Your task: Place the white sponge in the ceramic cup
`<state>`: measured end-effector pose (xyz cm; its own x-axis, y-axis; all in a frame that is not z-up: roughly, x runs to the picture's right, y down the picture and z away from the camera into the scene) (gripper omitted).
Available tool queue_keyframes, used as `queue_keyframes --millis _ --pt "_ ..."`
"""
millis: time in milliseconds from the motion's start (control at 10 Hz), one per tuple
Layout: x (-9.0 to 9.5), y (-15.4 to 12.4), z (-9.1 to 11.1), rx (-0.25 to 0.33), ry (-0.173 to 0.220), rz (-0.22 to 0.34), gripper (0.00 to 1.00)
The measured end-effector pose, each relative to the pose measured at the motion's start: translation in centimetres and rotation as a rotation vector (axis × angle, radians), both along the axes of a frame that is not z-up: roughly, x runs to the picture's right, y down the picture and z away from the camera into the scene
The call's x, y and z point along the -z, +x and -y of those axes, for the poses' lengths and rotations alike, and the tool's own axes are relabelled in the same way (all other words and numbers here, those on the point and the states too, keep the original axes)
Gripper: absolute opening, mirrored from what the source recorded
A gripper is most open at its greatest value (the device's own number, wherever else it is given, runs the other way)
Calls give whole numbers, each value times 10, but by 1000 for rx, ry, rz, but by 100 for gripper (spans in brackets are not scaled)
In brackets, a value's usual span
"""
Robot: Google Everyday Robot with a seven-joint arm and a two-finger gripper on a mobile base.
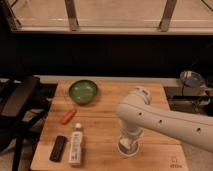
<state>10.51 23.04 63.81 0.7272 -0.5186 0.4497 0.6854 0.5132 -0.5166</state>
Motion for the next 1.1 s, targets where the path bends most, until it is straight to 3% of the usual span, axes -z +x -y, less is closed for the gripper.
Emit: queue_keyframes --millis 500,1100 --pt "2 2 -13 -15 -69 68 59" --pt "1 4 -16 -27 -70 73 61"
